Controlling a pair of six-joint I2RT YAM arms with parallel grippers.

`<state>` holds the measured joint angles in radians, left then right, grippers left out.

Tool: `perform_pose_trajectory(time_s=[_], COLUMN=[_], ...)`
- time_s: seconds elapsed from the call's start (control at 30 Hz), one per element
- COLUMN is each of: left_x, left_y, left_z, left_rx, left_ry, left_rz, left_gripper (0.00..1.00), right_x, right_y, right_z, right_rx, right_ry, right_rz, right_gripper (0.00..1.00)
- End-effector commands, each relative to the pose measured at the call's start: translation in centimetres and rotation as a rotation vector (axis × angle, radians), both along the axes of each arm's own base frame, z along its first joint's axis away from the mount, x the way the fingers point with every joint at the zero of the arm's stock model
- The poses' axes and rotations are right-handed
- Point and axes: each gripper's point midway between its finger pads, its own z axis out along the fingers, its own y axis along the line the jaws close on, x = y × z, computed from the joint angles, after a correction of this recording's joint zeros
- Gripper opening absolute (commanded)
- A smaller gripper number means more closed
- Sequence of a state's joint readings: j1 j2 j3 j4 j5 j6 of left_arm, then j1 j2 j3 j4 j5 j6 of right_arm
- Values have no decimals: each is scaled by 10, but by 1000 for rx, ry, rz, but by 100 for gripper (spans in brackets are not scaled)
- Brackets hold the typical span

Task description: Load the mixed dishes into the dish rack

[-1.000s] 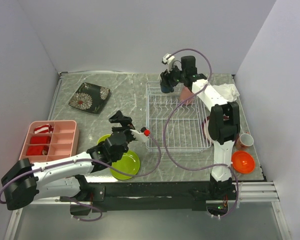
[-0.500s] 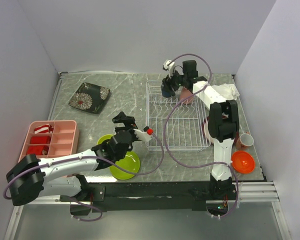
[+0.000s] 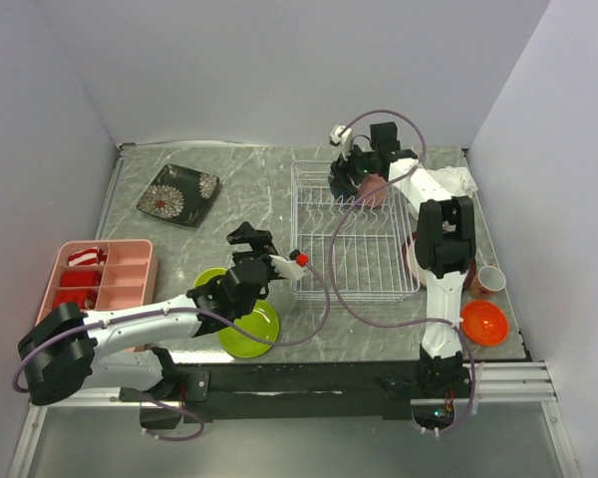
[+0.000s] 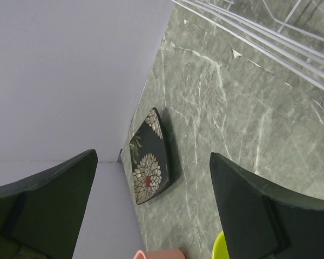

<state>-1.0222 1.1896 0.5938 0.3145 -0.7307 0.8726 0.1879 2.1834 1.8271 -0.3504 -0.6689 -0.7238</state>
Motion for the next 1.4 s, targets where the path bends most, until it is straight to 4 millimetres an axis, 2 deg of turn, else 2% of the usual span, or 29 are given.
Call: perform_pose_trajectory(time_s=[0.0, 0.07, 0.2, 0.3, 0.4, 0.57, 0.6, 0.77, 0.87, 0.9, 0.93, 0.97, 1.0, 1.03, 1.07, 1.1, 1.13, 1.17, 1.2, 1.23, 1.27, 1.3, 1.37], left_x=[5, 5, 5, 5, 5, 4, 4, 4, 11, 19, 23, 30, 38, 42, 49, 53, 56, 58, 59, 59, 59, 59, 61], left_y=[-9, -10, -12, -14, -16, -14, -13, -4, 4, 14, 14, 16, 28, 28, 27, 33, 33, 30, 29, 27, 23, 22, 18], left_z=[18, 17, 16, 17, 19, 22, 23, 27, 34, 36, 39, 52, 49, 50, 59, 59, 63, 70, 73, 79, 85, 88, 92], left_rx=[-78, -74, -69, -76, -81, -93, -97, -143, -188, -204, -253, -294, -295, -347, -373, -380, -412, -432, -444, -457, -475, -486, -499], left_ry=[-20, -18, -18, -24, -32, -38, -39, -36, -3, 7, 27, 23, 48, 73, 82, 99, 97, 89, 82, 71, 66, 66, 81], left_rz=[5, 1, -3, -9, -18, -23, -20, -6, 19, 51, 53, 72, 116, 129, 143, 166, 170, 158, 150, 139, 118, 116, 109], left_gripper=[91, 91, 91, 92, 92, 95, 96, 99, 99, 99, 100, 99, 99, 99, 99, 99, 99, 99, 99, 99, 100, 99, 100], right_x=[8, 6, 3, 0, -1, -7, -8, -13, -21, -21, -28, -32, -38, -50, -63, -74, -88, -106, -115, -137, -149, -161, -198], right_y=[-5, -7, -10, -14, -15, -15, -14, -16, -24, -27, -38, -46, -54, -71, -80, -89, -107, -120, -133, -145, -167, -178, -207], right_z=[15, 10, 6, 10, 24, 58, 64, 103, 132, 144, 162, 169, 174, 186, 180, 178, 182, 170, 165, 159, 153, 147, 122], right_rx=[4, -5, -18, -22, -10, 25, 34, 61, 96, 141, 151, 163, 176, 155, 126, 96, 53, -4, -23, -36, -53, -66, -154], right_ry=[-33, -23, -28, -27, -29, -70, -73, -124, -143, -138, -165, -162, -149, -175, -134, -118, -120, -62, -40, -24, -13, -3, 85], right_rz=[36, 37, 22, 4, -16, -35, -43, -79, -159, -228, -303, -362, -422, -516, -559, -588, -659, -708, -764, -797, -859, -899, -982], right_gripper=[60, 64, 78, 82, 84, 89, 100, 100, 100, 100, 100, 100, 100, 100, 100, 100, 100, 100, 100, 99, 93, 91, 86])
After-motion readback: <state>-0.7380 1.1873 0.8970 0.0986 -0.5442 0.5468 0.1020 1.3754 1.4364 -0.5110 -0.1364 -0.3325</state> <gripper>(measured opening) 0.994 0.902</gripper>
